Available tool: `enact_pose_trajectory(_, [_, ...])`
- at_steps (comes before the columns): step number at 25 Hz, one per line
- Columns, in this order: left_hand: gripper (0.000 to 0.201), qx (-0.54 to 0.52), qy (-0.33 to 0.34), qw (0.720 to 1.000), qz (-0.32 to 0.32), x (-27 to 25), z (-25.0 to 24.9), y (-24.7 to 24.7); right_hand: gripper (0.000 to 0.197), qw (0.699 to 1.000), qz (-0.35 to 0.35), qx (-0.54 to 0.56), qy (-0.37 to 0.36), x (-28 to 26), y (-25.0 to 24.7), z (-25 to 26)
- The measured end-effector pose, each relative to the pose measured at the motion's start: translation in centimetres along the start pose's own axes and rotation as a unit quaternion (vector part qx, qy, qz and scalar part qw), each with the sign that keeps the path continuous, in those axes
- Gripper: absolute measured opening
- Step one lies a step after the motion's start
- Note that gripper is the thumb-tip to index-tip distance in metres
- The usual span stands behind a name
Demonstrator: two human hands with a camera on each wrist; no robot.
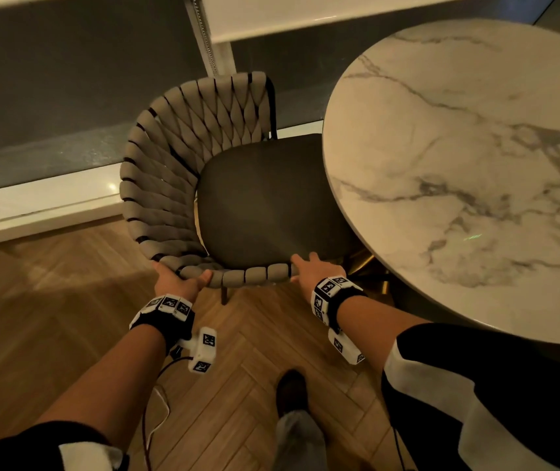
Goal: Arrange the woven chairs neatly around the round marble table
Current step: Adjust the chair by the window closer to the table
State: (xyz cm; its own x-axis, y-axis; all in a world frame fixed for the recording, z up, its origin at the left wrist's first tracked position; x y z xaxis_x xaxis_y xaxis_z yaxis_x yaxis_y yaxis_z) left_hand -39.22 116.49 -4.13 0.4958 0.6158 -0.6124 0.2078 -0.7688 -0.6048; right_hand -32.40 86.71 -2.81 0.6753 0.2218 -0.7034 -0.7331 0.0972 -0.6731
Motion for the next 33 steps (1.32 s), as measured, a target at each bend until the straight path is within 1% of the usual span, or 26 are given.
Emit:
enact_pose_trajectory(2, [0.120, -0.005, 0.000, 1.000, 0.007, 0.7, -0.1, -0.1, 0.038, 1.000, 0.005, -0.008, -0.002, 0.2, -0.4, 0.4])
enact_pose_trajectory(5, [0.136, -0.013, -0.003, 1.000, 0.019, 2.2, 1.0, 0.3, 0.038, 1.000, 0.009, -0.012, 0.004, 0.2, -0.4, 0.8])
enact_pose_trajectory(6, [0.137, -0.021, -0.001, 0.999, 0.026, 2.1, 1.1, 0.4, 0.037, 1.000, 0.003, -0.016, 0.005, 0.1, -0.5, 0.7])
enact_pose_trajectory(7, [0.132, -0.042, -0.003, 0.999, 0.033, 1.8, 1.0, 0.3, 0.036, 1.000, -0.001, -0.024, 0.003, 0.2, -0.6, 0.7])
enact_pose_trajectory(8, [0.119, -0.091, -0.021, 0.995, 0.038, 1.2, 0.6, -0.1, 0.036, 0.999, 0.001, -0.036, -0.001, 0.2, -0.7, 0.5])
enact_pose_trajectory(9, [0.100, -0.165, -0.052, 0.984, 0.036, 0.8, 0.3, -0.5, 0.037, 0.999, 0.009, -0.053, -0.006, 0.3, -0.9, 0.4])
enact_pose_trajectory(10, [0.082, -0.236, -0.085, 0.967, 0.037, 1.2, 0.4, -0.7, 0.038, 0.998, 0.017, -0.068, -0.009, 0.5, -1.1, 0.4])
enact_pose_trajectory(11, [0.067, -0.286, -0.101, 0.952, 0.041, 1.9, 0.4, -0.9, 0.038, 0.997, 0.024, -0.075, -0.008, 0.5, -1.2, 0.4])
enact_pose_trajectory(12, [0.055, -0.294, -0.099, 0.950, 0.041, 2.2, 0.1, -1.1, 0.038, 0.997, 0.030, -0.077, -0.006, 0.5, -1.2, 0.4])
enact_pose_trajectory(14, [0.034, -0.276, -0.074, 0.958, 0.025, 2.6, -0.1, -1.6, 0.039, 0.996, 0.031, -0.081, -0.002, 0.5, -1.2, 0.7])
enact_pose_trajectory(15, [0.027, -0.258, -0.059, 0.964, 0.013, 2.2, -0.2, -1.7, 0.039, 0.996, 0.032, -0.083, -0.003, 0.4, -1.1, 0.7])
enact_pose_trajectory(16, [0.024, -0.238, -0.057, 0.969, 0.002, 2.2, 0.2, -1.7, 0.041, 0.996, 0.035, -0.087, -0.003, 0.2, -1.0, 0.6])
enact_pose_trajectory(17, [0.027, -0.213, -0.057, 0.975, -0.012, 3.3, 1.5, -1.5, 0.042, 0.995, 0.037, -0.093, -0.004, 0.1, -0.8, 0.6])
enact_pose_trajectory(18, [0.033, -0.181, -0.055, 0.982, -0.023, 4.7, 3.3, -1.1, 0.043, 0.994, 0.039, -0.097, -0.005, -0.1, -0.7, 0.4])
enact_pose_trajectory(19, [0.040, -0.149, -0.057, 0.987, -0.036, 5.0, 4.3, -1.0, 0.043, 0.994, 0.039, -0.099, -0.008, -0.4, -0.6, 0.3])
enact_pose_trajectory(21, [0.046, -0.100, -0.062, 0.992, -0.045, 3.0, 4.1, -1.5, 0.042, 0.995, 0.031, -0.098, -0.013, -0.8, -0.3, 0.0])
enact_pose_trajectory(23, [0.043, -0.061, -0.062, 0.993, -0.074, 1.0, 3.3, -2.1, 0.039, 0.996, 0.029, -0.089, -0.014, -0.9, 0.0, -0.2])
enact_pose_trajectory(25, [0.043, -0.058, -0.074, 0.993, -0.072, 0.8, 3.5, -1.8, 0.036, 0.996, 0.027, -0.084, -0.018, -0.9, 0.0, -0.3])
enact_pose_trajectory(28, [0.043, -0.068, -0.058, 0.994, -0.070, 0.9, 3.3, -2.0, 0.035, 0.997, 0.019, -0.074, -0.020, -0.9, 0.2, -0.4])
enact_pose_trajectory(30, [0.044, -0.061, -0.051, 0.994, -0.075, 0.5, 3.2, -2.2, 0.036, 0.998, 0.013, -0.058, -0.018, -1.0, 0.5, -0.7])
enact_pose_trajectory(33, [0.051, -0.038, -0.043, 0.997, -0.058, 0.3, 3.2, -1.9, 0.043, 1.000, -0.003, -0.007, -0.020, -1.3, 1.3, -1.3])
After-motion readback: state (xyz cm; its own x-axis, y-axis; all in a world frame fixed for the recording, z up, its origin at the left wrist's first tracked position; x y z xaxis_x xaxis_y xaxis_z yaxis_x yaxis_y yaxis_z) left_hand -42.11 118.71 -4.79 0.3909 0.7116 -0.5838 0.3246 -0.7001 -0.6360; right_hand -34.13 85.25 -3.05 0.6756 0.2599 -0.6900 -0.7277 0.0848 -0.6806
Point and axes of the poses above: each hand's wrist, its own x-axis towards the middle knuckle, its own y-axis out of the palm, z = x × y, the point moved 6 cm from there along x, towards the middle knuckle, and after that the axes turned 2 degrees about x, right-handed, at the moved point
